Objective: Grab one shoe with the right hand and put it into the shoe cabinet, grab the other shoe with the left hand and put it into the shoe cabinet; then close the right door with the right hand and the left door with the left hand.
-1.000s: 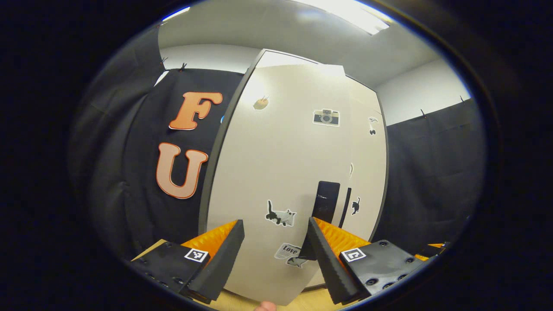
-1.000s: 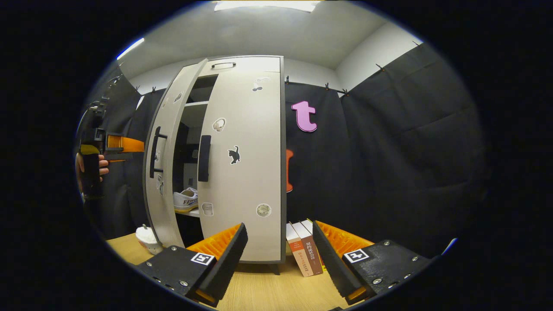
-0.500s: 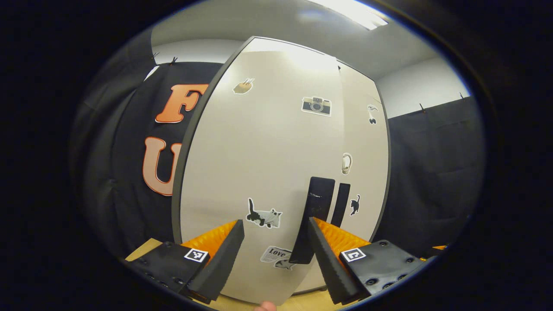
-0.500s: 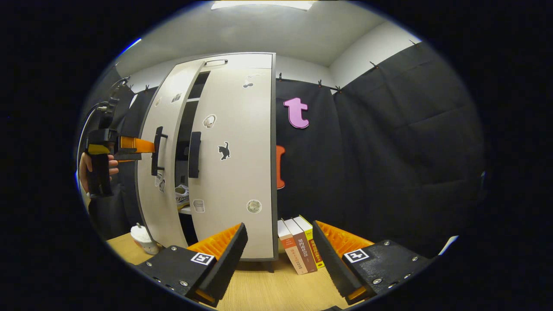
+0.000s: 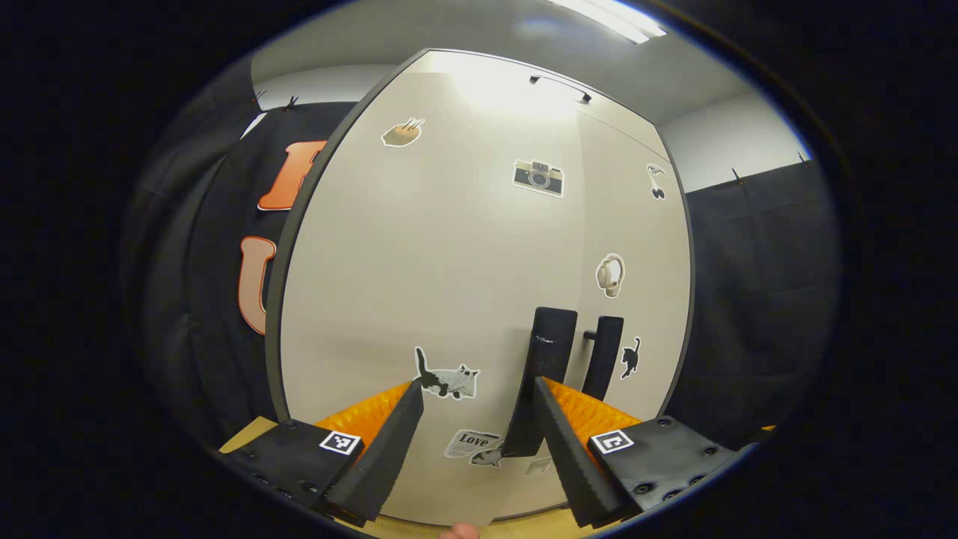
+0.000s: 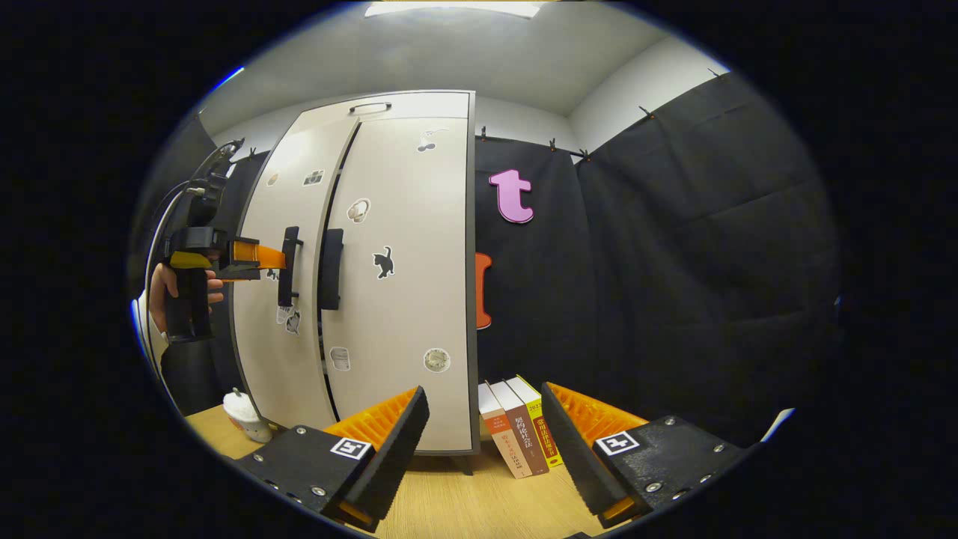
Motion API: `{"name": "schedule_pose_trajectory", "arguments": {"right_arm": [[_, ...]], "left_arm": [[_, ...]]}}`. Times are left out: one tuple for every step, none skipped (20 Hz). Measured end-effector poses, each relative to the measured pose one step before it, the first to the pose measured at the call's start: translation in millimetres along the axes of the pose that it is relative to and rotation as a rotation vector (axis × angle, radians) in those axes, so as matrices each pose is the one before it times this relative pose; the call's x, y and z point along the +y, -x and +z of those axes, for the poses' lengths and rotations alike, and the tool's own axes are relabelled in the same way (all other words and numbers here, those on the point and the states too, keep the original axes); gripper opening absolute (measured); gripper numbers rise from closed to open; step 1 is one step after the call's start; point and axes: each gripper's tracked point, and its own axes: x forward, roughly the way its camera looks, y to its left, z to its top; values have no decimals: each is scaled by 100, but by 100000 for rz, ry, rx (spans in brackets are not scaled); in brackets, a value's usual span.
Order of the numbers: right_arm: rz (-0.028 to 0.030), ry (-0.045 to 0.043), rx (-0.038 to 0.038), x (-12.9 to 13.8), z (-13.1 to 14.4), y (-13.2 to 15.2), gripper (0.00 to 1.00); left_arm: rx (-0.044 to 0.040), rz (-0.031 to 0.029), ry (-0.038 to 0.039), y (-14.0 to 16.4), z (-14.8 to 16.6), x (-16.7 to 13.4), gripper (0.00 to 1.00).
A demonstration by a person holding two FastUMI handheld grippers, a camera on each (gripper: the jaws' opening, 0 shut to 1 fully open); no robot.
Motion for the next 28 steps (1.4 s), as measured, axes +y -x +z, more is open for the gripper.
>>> {"name": "schedule_pose_trajectory", "arguments": {"right_arm": [[-63, 102, -238, -63, 130, 4, 93], [-254, 121, -253, -76, 8, -20, 93], [-395, 174, -138, -181, 34, 88, 93], [-376, 152, 176, -154, -41, -17, 93], [-307, 38, 138, -153, -30, 19, 93], [-291, -24, 181, -114, -34, -10, 93], [-193, -7, 49, -64, -13, 44, 93], [-289, 46, 111, -103, -68, 17, 93], [-199, -94, -33, -50, -19, 12, 93], [173, -270, 115, 60, 32, 7, 93], [354, -225, 243, 88, -34, 173, 93], [495, -82, 193, 219, -66, -87, 93], [675, 41, -23, 194, 76, 45, 93], [701, 288, -346, 287, 59, 8, 93], [793, 515, -269, 242, 91, 38, 93], [911, 604, -47, 361, 45, -40, 93], [1108, 453, -18, 340, 92, -60, 93], [1293, -63, -368, 501, 113, -115, 93], [1429, -535, -533, 515, 224, -82, 93], [1621, -750, -305, 531, 127, 3, 93], [1502, -635, -158, 548, 93, -92, 93], [1310, -418, -170, 427, 44, -50, 93], [1240, -304, -132, 400, 65, 43, 93], [1038, -228, -26, 356, -35, 13, 93], [970, 121, 269, 293, -133, -17, 93], [547, 461, 433, 169, -177, -81, 93], [504, 400, 273, 193, -75, -59, 93], [712, 14, 150, 218, -32, 76, 93]], "left_arm": [[228, -370, 993, -279, -105, -9, 99], [-161, -335, 113, -219, -107, -36, 96], [-89, -52, -216, -276, 13, 75, 96], [-179, 239, -397, -158, -7, -64, 96], [-16, 264, -713, -116, -10, -37, 93], [-271, 257, -672, -62, 13, 31, 96], [-122, 165, -443, -150, -4, 48, 96], [-97, 120, -94, -53, -17, 21, 96], [-168, -87, 165, -64, 11, 9, 96], [-9, 118, 156, 50, -18, 27, 96], [225, 169, 531, 198, -35, 68, 96], [-44, -354, 638, 367, -37, -86, 96], [-823, -185, 583, 631, 194, -48, 97], [-983, 375, -371, 807, 322, 65, 96], [-1092, 1024, -1327, 993, 350, 173, 96], [-639, 1007, -1756, 997, 259, 137, 96], [-119, 452, -1533, 1063, 169, 35, 96], [19, 382, -982, 1103, 154, 5, 96], [-134, 666, -271, 1243, 112, 137, 96], [-152, 631, -103, 1165, 47, 110, 96], [78, 869, -133, 1149, -51, 210, 96], [209, 1281, -221, 1102, -236, 274, 96], [113, 1099, -306, 1161, -333, 308, 96], [-214, 1318, -262, 1060, -318, 260, 96], [-408, 1705, 281, 912, -398, 425, 96], [316, 1849, 364, 925, -623, 333, 96], [555, 1609, -64, 883, -780, 373, 96], [637, 1564, 12, 853, -878, 389, 96]]}}
